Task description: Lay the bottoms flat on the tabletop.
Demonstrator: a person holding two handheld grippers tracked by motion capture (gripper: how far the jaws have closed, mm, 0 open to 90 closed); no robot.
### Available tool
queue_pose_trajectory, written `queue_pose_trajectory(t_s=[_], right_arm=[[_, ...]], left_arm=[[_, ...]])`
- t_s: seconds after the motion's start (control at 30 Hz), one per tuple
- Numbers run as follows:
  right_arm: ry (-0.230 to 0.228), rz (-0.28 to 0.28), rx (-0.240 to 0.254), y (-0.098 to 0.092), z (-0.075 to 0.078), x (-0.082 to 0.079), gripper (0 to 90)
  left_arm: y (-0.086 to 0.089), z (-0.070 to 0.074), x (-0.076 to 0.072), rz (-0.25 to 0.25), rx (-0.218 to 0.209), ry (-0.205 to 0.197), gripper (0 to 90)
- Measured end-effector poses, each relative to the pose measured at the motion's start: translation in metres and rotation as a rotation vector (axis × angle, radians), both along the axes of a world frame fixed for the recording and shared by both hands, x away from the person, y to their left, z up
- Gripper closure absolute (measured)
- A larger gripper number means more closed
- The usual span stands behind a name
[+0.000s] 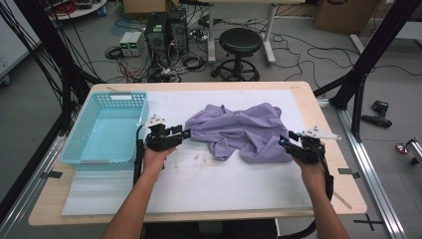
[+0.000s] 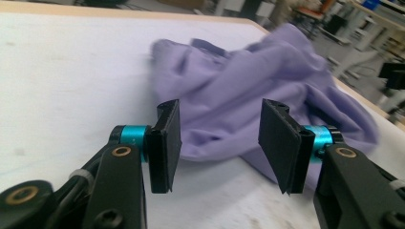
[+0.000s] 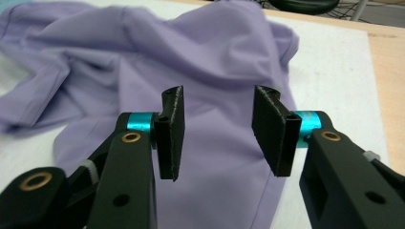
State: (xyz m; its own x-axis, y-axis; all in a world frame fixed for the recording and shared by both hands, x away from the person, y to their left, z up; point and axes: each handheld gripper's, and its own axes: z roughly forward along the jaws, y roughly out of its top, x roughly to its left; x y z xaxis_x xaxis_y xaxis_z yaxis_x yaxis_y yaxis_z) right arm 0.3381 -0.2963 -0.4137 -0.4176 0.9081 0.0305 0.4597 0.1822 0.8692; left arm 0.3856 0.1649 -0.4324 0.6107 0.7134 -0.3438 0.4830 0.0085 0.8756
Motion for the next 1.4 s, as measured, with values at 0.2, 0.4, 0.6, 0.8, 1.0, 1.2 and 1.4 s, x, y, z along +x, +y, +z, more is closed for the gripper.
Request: queue_pose_trajectory(t_s=[0.2, 0.4, 0.6, 0.8, 1.0, 1.2, 1.4], right_arm=[[0.002, 0.022, 0.008, 0.004, -0.012, -0.018, 55.0], [0.0, 0.038, -0.004, 0.007, -0.013, -0.023, 54.3], [0.011, 0.042, -0.006, 0.007, -0.016, -0.024, 54.3], [0.011, 0.037, -0.003, 0.005, -0.016, -0.026, 54.3], [0.015, 0.036, -0.004, 0.007, -0.016, -0.028, 54.8], [0.025, 0.091, -0.028, 0.029, -0.016, -0.024, 57.2], [0.05, 0.15, -0.053, 0.055, -0.019, -0.014, 58.2]], left_arm=[[-0.045, -0.008, -0.007, -0.137, 0.029, 0.021, 45.6], [-0.084, -0.018, -0.006, -0.212, 0.054, 0.038, 45.6], [-0.107, -0.027, -0.004, -0.234, 0.217, 0.074, 58.1], [-0.105, -0.025, -0.012, -0.227, 0.251, 0.084, 86.4], [-0.061, -0.016, -0.033, -0.195, 0.129, 0.034, 86.7], [-0.022, -0.011, -0.052, -0.173, 0.072, 0.002, 86.6], [0.016, -0.016, -0.061, -0.078, 0.081, 0.038, 86.6]])
